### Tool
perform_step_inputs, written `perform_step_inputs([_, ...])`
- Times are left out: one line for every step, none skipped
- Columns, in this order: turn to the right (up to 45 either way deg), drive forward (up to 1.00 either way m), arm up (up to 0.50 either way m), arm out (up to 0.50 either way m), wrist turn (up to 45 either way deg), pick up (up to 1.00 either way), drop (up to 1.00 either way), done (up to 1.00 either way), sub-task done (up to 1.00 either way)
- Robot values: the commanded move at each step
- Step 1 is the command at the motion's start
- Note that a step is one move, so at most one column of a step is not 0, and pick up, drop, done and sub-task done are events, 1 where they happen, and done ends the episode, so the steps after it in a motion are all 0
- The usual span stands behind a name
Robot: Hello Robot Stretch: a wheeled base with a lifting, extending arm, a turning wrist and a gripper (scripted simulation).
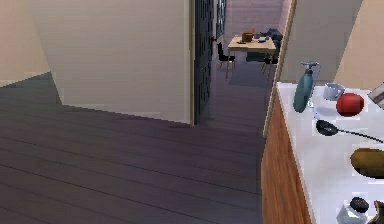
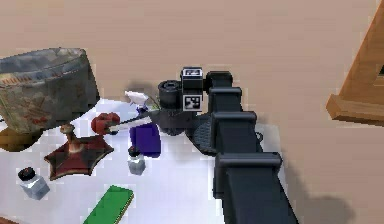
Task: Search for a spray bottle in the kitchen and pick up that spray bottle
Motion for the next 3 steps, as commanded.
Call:
perform_step_inputs([0.0,0.0,0.0,0.0,21.0,0.0,0.0,0.0,0.0])
perform_step_inputs([0.0,0.0,0.0,0.0,0.0,1.0,0.0,0.0,0.0])
perform_step_inputs([0.0,0.0,0.0,0.0,0.0,0.0,0.0,1.0,0.0])
